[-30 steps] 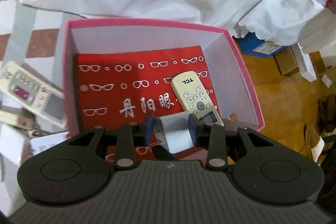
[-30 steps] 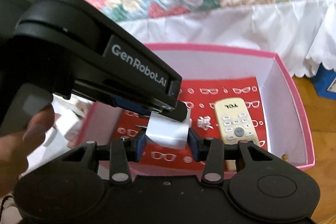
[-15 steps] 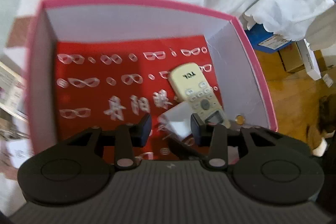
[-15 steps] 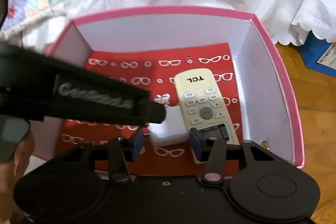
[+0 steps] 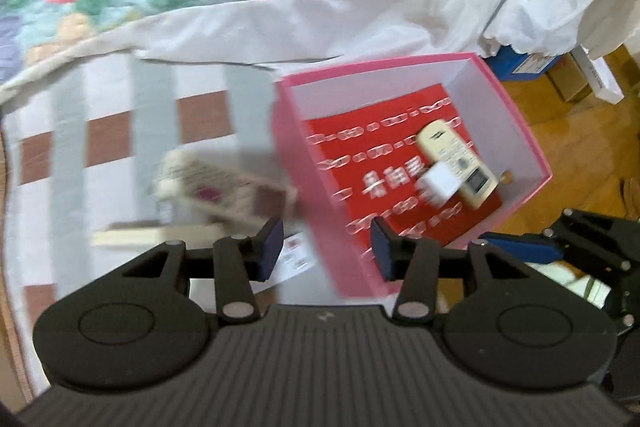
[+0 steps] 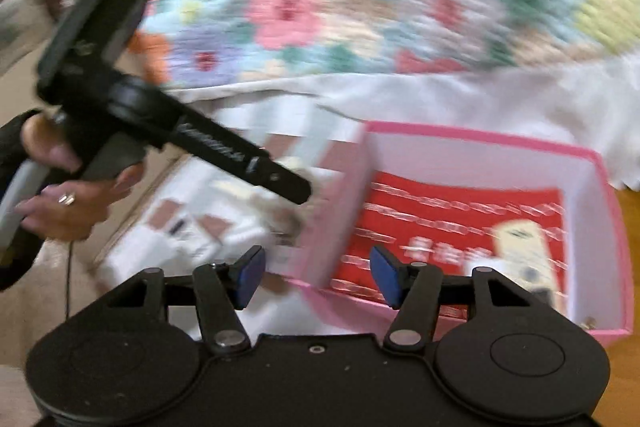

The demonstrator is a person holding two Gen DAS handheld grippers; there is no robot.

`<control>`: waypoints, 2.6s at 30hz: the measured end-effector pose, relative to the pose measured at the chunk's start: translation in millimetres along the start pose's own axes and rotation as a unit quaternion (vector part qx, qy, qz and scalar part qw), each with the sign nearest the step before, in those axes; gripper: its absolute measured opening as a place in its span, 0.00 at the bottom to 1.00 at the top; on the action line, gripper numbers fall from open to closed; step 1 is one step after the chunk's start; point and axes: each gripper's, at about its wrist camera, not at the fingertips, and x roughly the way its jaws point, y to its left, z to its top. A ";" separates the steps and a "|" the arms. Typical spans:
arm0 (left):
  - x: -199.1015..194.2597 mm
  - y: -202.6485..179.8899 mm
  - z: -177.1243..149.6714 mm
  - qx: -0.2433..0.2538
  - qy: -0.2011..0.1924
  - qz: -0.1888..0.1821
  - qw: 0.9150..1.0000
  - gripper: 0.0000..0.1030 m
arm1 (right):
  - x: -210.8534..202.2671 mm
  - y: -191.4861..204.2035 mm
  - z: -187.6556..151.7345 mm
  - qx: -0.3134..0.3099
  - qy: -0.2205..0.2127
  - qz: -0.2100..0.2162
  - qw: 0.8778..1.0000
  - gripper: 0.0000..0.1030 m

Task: Organize rigid objects
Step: 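Return the right gripper to the mat and grasp the white TCL remote, then lift the white TCL remote into the pink box and open the right gripper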

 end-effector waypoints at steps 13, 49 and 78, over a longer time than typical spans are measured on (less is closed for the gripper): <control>-48.4 121.1 -67.3 -0.101 0.046 0.059 0.992 0.59 | 64.3 122.7 29.7 -0.164 0.064 0.107 0.978 0.62; 57.7 224.2 -118.9 -0.368 0.055 0.046 0.927 0.67 | 256.1 144.8 -10.5 -0.167 0.166 -0.002 0.972 0.65; 48.8 175.8 -134.3 -0.280 0.014 0.069 0.958 0.49 | 214.7 136.2 -20.5 -0.119 0.097 0.011 0.988 0.62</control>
